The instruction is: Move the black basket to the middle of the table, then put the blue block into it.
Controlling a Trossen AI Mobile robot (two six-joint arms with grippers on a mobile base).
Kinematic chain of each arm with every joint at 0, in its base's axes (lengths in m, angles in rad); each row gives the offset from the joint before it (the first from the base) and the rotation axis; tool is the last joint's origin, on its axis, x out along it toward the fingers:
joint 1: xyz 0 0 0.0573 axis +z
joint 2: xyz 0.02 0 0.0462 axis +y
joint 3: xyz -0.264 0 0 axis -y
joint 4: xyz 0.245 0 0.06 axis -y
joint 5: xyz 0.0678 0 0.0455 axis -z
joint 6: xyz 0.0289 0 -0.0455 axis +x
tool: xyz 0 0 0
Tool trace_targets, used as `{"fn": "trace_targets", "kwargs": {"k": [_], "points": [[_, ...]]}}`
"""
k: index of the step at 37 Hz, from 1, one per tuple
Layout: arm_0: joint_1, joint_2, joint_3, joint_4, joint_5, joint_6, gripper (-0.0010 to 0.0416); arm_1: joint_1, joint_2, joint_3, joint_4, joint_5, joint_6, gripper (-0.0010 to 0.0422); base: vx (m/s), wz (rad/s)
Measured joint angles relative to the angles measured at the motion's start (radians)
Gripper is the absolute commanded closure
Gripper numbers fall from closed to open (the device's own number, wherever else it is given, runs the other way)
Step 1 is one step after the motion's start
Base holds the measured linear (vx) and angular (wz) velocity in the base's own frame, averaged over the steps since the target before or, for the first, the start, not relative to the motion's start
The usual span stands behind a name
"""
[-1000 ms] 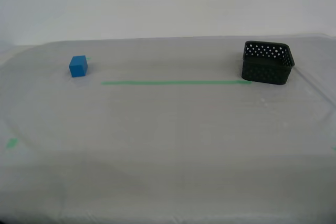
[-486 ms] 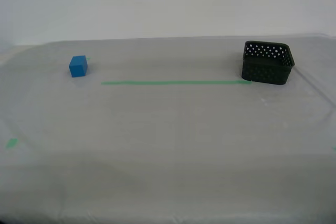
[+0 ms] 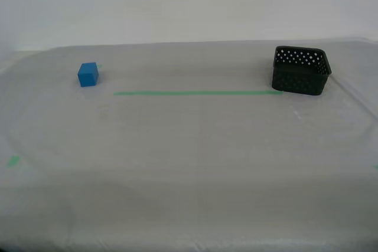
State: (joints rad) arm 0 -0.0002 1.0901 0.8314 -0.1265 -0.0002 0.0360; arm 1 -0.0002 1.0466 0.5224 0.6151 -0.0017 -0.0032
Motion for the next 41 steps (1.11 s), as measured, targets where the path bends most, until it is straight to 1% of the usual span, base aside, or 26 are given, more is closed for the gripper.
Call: {"fn": "trace_targets", "kwargs": {"k": [8, 14, 18, 33, 37, 40, 41], "points": [[0.0, 0.075, 0.132, -0.216, 0.0, 0.025, 0.0407, 0.0, 0.0, 0.0, 0.0, 0.0, 0.0, 0.0412, 0.0, 0.0], [0.0, 0.161, 0.233, -0.345, 0.0, 0.041, 0.0407, 0.0, 0.0, 0.0, 0.0, 0.0, 0.0, 0.0412, 0.0, 0.0], [0.001, 0.217, 0.283, -0.391, 0.0, 0.047, 0.0407, 0.0, 0.0, 0.0, 0.0, 0.0, 0.0, 0.0412, 0.0, 0.0], [0.0, 0.398, 0.447, -0.578, 0.0, 0.051, 0.0406, 0.0, 0.0, 0.0, 0.0, 0.0, 0.0, 0.0412, 0.0, 0.0], [0.001, 0.429, 0.478, -0.601, 0.0, 0.069, 0.0406, 0.0, 0.0, 0.0, 0.0, 0.0, 0.0, 0.0412, 0.0, 0.0], [0.0, 0.447, 0.496, -0.606, 0.0, 0.093, 0.0406, 0.0, 0.0, 0.0, 0.0, 0.0, 0.0, 0.0412, 0.0, 0.0], [0.001, 0.451, 0.5, -0.606, 0.0, 0.094, 0.0406, 0.0, 0.0, 0.0, -0.001, 0.0, 0.0, 0.0412, 0.0, 0.0]]}}
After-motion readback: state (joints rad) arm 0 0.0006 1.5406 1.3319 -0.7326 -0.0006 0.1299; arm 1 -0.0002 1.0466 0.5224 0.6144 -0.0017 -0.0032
